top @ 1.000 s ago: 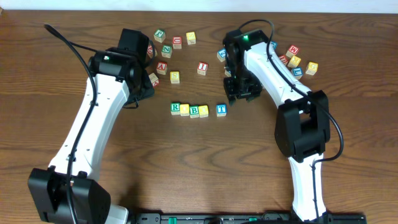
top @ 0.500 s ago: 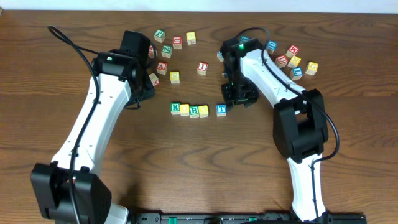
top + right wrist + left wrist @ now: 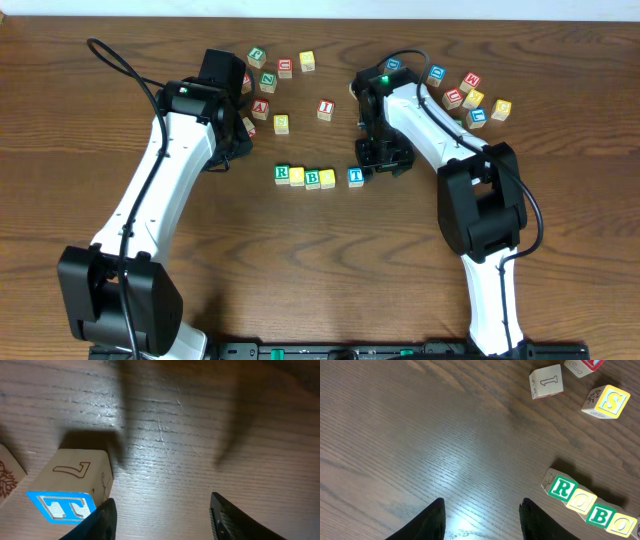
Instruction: Spell out ROBOT
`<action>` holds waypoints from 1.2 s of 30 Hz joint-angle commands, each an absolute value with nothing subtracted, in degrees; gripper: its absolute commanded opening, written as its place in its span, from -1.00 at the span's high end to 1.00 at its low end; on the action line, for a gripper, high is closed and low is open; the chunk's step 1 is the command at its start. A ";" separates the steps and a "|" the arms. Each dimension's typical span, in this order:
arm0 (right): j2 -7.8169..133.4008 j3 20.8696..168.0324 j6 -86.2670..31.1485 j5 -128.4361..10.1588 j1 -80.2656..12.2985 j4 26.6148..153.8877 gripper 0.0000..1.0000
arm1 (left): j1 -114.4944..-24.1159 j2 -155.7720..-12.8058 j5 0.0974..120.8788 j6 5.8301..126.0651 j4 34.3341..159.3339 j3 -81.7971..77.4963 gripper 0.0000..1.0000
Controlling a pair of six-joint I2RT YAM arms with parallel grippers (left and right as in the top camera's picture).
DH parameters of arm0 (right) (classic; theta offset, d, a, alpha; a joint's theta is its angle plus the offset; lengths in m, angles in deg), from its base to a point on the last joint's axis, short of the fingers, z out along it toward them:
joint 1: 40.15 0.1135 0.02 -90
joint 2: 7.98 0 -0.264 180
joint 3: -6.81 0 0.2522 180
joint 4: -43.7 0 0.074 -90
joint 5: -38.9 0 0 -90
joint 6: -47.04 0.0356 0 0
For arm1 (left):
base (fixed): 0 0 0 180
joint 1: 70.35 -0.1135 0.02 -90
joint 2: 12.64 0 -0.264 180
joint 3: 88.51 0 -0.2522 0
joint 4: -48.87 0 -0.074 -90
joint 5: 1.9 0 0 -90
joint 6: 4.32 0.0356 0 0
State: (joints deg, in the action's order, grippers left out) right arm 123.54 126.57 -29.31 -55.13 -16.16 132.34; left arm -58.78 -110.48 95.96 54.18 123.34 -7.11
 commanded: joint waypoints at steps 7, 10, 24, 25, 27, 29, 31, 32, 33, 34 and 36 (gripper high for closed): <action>123.61 126.09 -27.25 -55.13 -13.10 130.26 -0.15 | -58.87 -110.92 96.11 53.70 123.31 -6.70 0.06; 123.61 126.09 -27.08 -55.15 -12.16 129.76 -0.15 | -58.87 -110.92 96.09 53.70 123.31 -6.70 0.05; 123.35 132.19 -27.32 -55.32 -11.50 128.66 0.13 | -59.63 -109.98 96.57 59.69 123.10 -8.58 0.07; 123.30 133.83 -27.87 -55.32 -11.57 128.99 0.12 | -60.44 -109.39 96.60 59.99 123.47 -9.63 0.07; 123.26 137.78 -28.48 -55.30 -11.59 129.47 0.08 | -62.74 -107.62 96.55 60.17 123.69 -11.90 0.07; 123.26 141.78 -28.43 -55.35 -11.55 129.01 -0.01 | -65.12 -105.50 96.53 60.17 123.42 -13.67 0.07; 123.26 144.01 -28.35 -56.31 -11.33 127.22 -0.03 | -67.11 -103.49 96.55 60.17 122.79 -14.35 0.07; 123.26 144.71 -28.08 -57.18 -11.20 125.82 -0.04 | -68.14 -102.35 96.55 60.17 122.26 -14.35 0.07; 123.26 144.97 -27.54 -58.47 -10.98 123.83 -0.04 | -68.94 -101.59 96.55 60.17 122.00 -14.35 0.07; 123.28 144.95 -27.01 -59.67 -10.76 122.20 -0.04 | -69.78 -100.95 96.57 60.19 121.76 -14.35 0.07; 123.52 144.67 -25.68 -62.32 -10.06 118.87 -0.02 | -71.59 -100.30 96.81 60.23 121.48 -14.35 0.06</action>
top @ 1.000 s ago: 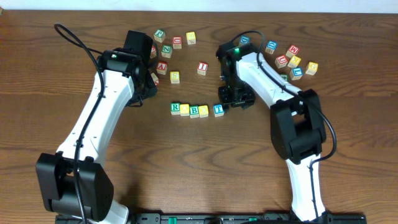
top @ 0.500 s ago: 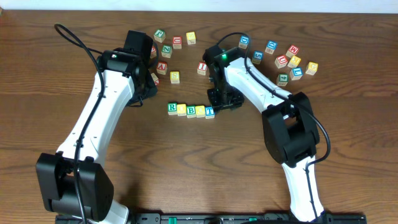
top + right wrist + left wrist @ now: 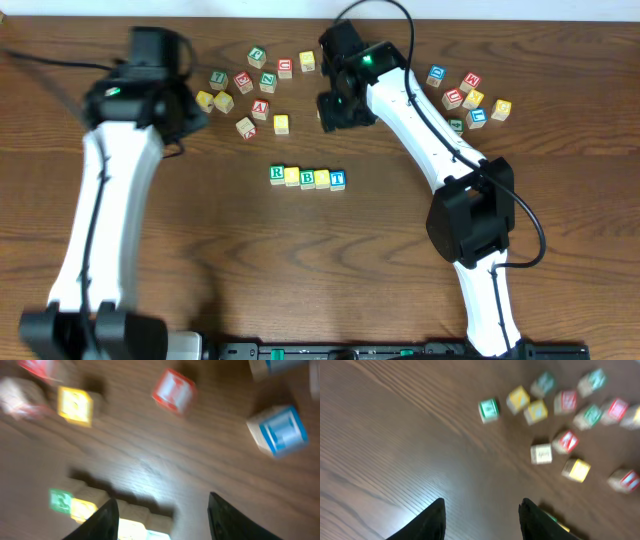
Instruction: Spell out ROBOT
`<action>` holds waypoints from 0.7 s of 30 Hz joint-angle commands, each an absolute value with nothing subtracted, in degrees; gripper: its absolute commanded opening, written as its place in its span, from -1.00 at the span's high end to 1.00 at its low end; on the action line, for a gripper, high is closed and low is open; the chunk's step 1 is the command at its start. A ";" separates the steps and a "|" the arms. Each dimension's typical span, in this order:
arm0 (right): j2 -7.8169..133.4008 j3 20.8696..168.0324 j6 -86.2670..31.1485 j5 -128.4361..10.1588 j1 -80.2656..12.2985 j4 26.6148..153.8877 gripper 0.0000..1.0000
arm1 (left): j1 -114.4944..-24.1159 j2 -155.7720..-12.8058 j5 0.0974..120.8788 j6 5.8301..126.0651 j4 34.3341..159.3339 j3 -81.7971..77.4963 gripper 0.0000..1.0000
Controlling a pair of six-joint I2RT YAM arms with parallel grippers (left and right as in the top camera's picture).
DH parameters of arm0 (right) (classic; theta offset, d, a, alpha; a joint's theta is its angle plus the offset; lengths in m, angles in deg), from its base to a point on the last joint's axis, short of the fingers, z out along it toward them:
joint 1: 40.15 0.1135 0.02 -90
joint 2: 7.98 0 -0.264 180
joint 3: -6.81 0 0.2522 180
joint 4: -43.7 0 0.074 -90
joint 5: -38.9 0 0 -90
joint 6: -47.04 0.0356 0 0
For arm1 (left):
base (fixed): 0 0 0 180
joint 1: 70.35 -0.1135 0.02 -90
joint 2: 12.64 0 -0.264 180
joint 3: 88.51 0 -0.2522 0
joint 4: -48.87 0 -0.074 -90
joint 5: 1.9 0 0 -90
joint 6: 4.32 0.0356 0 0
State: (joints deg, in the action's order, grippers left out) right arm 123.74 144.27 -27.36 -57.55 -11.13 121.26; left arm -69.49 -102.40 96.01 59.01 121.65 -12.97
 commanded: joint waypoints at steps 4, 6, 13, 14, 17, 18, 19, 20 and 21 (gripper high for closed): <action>124.07 144.03 -23.43 -64.33 -7.42 113.34 0.04 | -76.14 -100.32 96.77 60.17 121.43 -14.35 0.06; 124.90 144.03 -23.23 -64.29 -4.95 110.24 0.11 | -78.82 -100.34 96.75 60.17 121.46 -14.35 0.07; 128.29 144.03 -20.41 -60.00 1.24 105.58 0.41 | -81.42 -100.34 96.75 60.19 122.20 -14.17 0.07; 128.75 144.03 -20.39 -60.05 1.83 105.19 0.42 | -81.42 -100.34 96.75 60.19 122.18 -14.04 0.06; 130.41 144.03 -20.22 -60.00 3.95 104.80 0.45 | -81.42 -100.39 96.75 60.19 122.09 -13.34 0.06; 130.91 144.03 -20.22 -60.02 4.54 104.80 0.46 | -81.42 -100.41 96.75 60.17 122.11 -13.06 0.06; 131.24 144.03 -20.15 -60.02 5.04 104.84 0.48 | -81.42 -100.41 96.75 60.17 122.09 -12.75 0.07; 131.81 144.03 -19.78 -59.96 5.59 104.93 0.49 | -81.42 -100.41 96.75 60.17 122.09 -12.42 0.07; 131.89 144.03 -19.49 -59.91 5.94 105.04 0.50 | -81.42 -100.41 96.75 60.17 122.11 -12.20 0.07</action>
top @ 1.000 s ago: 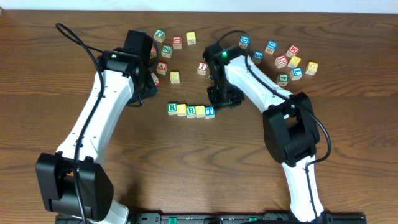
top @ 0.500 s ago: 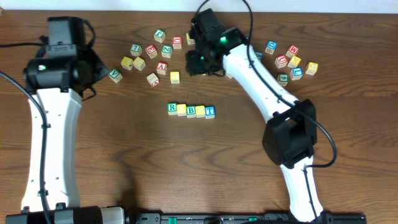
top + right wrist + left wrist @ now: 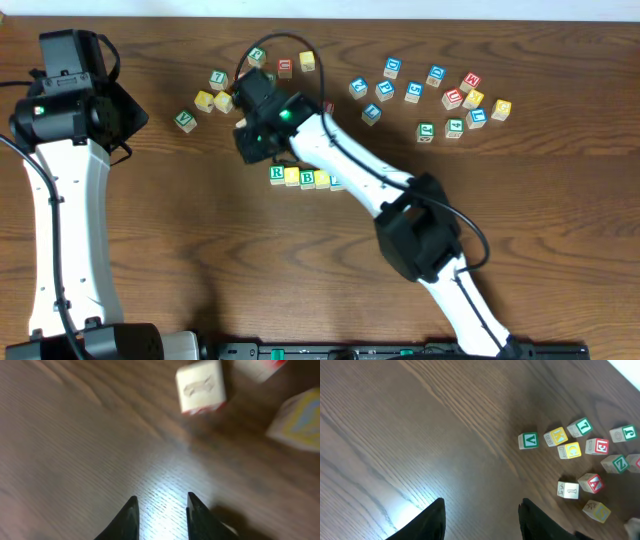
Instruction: Spell out ROBOT
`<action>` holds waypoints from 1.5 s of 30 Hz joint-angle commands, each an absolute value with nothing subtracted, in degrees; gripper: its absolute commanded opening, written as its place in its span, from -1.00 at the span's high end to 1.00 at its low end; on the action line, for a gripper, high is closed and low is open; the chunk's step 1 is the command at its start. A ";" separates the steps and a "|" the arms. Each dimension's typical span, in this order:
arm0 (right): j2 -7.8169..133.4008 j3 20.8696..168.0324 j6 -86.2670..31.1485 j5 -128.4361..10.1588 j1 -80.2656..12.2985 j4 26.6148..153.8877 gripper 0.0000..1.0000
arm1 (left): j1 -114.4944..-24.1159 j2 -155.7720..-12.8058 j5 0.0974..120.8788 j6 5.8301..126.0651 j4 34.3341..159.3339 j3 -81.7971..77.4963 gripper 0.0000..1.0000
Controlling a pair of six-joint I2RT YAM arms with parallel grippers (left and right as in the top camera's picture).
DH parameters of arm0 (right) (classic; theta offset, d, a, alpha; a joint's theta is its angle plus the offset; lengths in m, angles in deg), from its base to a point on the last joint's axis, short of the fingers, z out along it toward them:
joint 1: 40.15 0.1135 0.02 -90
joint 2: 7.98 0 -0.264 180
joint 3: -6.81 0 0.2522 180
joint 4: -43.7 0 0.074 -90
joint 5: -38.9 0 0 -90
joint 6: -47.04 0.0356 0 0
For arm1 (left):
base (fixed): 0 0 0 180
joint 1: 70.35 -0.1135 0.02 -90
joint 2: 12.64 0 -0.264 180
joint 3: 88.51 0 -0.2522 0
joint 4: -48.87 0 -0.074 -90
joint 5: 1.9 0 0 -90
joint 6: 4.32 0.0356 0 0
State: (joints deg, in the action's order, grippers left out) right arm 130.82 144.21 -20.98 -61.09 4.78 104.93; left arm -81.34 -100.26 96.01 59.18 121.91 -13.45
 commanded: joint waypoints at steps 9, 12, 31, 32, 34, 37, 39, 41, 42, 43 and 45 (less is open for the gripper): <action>133.03 143.95 -13.51 -55.91 7.95 106.90 0.46 | -81.42 -100.45 96.73 60.17 122.29 -11.42 0.07; 133.84 143.95 -12.08 -55.52 8.06 107.62 0.43 | -81.42 -100.63 96.73 60.17 122.26 -11.42 0.06; 134.58 143.95 -9.48 -53.97 8.06 110.68 0.44 | -81.42 -102.27 96.71 60.14 122.35 -11.35 0.07; 134.58 143.95 -9.11 -53.97 8.04 111.00 0.45 | -81.42 -102.27 96.71 60.14 122.33 -11.35 0.06; 134.58 143.95 -8.83 -53.99 7.84 112.05 0.46 | -81.42 -102.27 96.71 60.14 122.33 -11.35 0.06; 134.58 143.92 -8.65 -54.06 7.51 113.39 0.46 | -81.42 -102.27 96.71 60.14 122.35 -11.35 0.07; 134.58 143.95 -8.63 -54.06 7.10 114.48 0.46 | -81.42 -102.27 96.71 60.14 122.35 -11.35 0.07; 134.58 143.95 -8.63 -54.06 6.81 115.03 0.47 | -81.42 -102.27 96.71 60.14 122.35 -11.35 0.07; 134.58 143.95 -8.63 -54.06 6.64 115.35 0.47 | -81.42 -102.27 96.71 60.14 122.35 -11.35 0.07; 134.58 143.95 -8.63 -54.06 6.51 115.59 0.47 | -81.42 -102.27 96.68 60.14 122.35 -11.35 0.07; 134.58 143.95 -8.63 -54.04 6.16 116.12 0.48 | -81.42 -102.27 96.68 60.14 122.35 -11.35 0.06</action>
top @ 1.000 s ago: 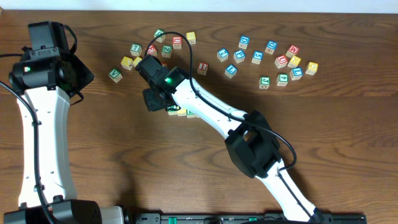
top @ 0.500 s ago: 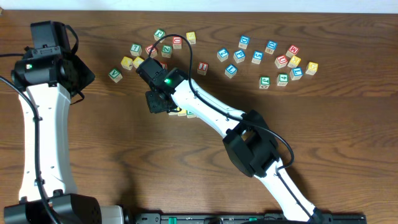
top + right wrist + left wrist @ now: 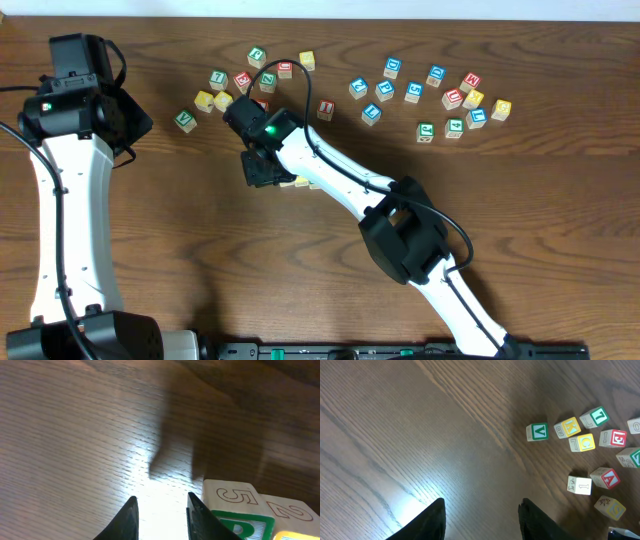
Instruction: Spell out ROBOT
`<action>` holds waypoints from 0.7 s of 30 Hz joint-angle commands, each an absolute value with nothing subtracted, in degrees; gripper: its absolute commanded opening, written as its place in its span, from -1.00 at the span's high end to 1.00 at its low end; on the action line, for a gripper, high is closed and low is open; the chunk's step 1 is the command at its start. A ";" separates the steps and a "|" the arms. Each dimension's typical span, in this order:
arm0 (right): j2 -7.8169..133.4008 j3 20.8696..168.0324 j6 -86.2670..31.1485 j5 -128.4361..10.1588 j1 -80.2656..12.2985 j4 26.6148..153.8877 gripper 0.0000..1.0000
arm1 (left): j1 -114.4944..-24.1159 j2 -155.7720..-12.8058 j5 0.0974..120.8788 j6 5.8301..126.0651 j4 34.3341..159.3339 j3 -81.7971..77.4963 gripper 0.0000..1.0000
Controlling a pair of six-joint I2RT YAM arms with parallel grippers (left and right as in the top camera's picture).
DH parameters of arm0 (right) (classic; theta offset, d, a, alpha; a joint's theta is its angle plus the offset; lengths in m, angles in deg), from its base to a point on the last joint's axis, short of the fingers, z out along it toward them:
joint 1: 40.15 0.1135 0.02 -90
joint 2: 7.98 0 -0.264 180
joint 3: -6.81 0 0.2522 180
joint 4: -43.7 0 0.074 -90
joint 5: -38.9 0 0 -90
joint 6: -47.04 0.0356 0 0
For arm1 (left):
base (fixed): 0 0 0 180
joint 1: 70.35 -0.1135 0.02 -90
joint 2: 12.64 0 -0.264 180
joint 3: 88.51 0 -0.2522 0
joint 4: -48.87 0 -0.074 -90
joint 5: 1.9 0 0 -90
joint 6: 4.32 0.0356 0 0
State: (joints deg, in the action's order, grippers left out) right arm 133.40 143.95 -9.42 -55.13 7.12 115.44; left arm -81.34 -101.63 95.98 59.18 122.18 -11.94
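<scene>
A row of letter blocks (image 3: 300,182) lies mid-table, mostly hidden under my right arm in the overhead view. My right gripper (image 3: 262,170) (image 3: 161,517) is low at the row's left end, jaws narrowed with only bare wood between them. Its right finger (image 3: 199,516) is beside the green R block (image 3: 235,510), which shows a 5 on its side. The block after it (image 3: 295,520) has a yellow top. My left gripper (image 3: 128,118) (image 3: 481,522) hovers open at the far left, over bare wood.
Loose blocks lie along the back: a left cluster (image 3: 240,85) with V (image 3: 538,431) and K (image 3: 568,426), a red block (image 3: 326,107), and a right cluster (image 3: 450,95). My right arm stretches across the table middle.
My right gripper has come down from just behind the row's left end to table level beside the R block. The left arm has hardly moved.
The T block stood a little apart from the row, with my right gripper wide open beside it and my left near the R end. Then T was joined to the row and both arms were away. My right gripper then narrowed at the row's left end.
</scene>
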 commanded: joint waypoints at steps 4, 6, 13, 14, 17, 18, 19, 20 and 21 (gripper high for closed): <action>134.56 143.95 -8.67 -54.06 5.52 116.95 0.48 | -81.42 -102.27 96.46 60.14 122.33 -11.35 0.07; 134.52 143.95 -8.67 -54.06 5.20 117.17 0.48 | -81.40 -102.27 96.25 60.14 122.33 -11.35 0.07; 134.34 143.95 -8.67 -54.56 3.71 118.24 0.50 | -81.27 -102.27 96.25 60.14 122.31 -11.35 0.07; 134.34 143.95 -8.67 -54.65 3.42 118.61 0.50 | -81.27 -102.27 96.27 60.14 122.29 -11.35 0.07; 134.34 143.95 -8.67 -54.67 3.05 119.31 0.53 | -81.27 -102.27 96.25 60.14 122.29 -11.35 0.07; 134.32 143.95 -8.65 -54.67 2.97 119.57 0.54 | -81.27 -102.27 96.25 60.14 122.29 -11.35 0.07; 134.32 143.95 -8.65 -54.67 2.90 119.68 0.55 | -81.27 -102.27 96.27 60.14 122.29 -11.35 0.07; 134.32 143.95 -8.63 -54.67 2.79 119.79 0.55 | -81.27 -102.27 96.27 60.14 122.29 -11.35 0.07; 134.30 143.95 -8.35 -54.67 2.66 119.88 0.55 | -81.27 -102.27 96.25 60.14 122.29 -11.35 0.07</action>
